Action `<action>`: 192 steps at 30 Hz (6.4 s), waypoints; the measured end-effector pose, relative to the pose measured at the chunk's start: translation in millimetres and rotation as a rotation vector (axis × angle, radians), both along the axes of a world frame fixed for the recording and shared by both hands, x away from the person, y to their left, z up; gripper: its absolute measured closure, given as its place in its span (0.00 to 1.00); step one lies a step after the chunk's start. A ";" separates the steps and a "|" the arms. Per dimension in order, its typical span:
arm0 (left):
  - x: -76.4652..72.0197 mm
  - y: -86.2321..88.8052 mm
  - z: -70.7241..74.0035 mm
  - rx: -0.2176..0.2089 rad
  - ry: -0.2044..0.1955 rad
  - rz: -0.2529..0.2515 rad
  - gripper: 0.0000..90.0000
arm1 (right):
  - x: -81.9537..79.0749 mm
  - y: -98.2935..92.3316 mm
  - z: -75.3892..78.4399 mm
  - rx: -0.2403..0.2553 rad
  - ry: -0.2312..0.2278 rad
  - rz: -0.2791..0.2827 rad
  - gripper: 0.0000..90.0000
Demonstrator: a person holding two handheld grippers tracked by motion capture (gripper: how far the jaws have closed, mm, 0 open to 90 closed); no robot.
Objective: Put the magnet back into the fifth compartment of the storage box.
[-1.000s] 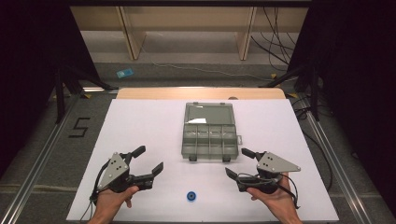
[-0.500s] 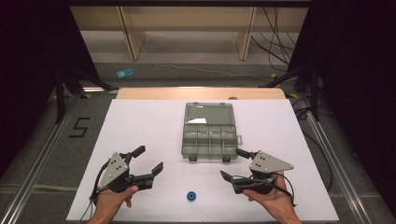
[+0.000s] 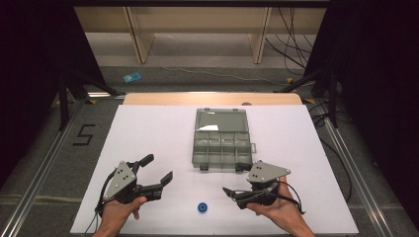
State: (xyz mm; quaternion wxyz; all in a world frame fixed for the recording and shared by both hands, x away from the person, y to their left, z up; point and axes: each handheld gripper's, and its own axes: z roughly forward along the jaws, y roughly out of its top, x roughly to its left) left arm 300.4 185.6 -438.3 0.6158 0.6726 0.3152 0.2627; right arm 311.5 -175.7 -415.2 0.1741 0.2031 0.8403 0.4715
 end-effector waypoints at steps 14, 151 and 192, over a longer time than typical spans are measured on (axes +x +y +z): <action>0.2 0.7 0.1 0.001 -0.001 -0.001 0.17 | 7.0 32.8 -3.5 -0.165 0.059 0.112 0.23; 0.2 0.7 0.3 0.002 -0.002 -0.003 0.17 | 52.6 102.9 -9.6 -0.525 0.203 0.314 0.69; 0.0 1.5 0.7 0.005 0.004 -0.001 0.17 | 114.1 109.9 5.3 -0.451 0.120 0.191 0.69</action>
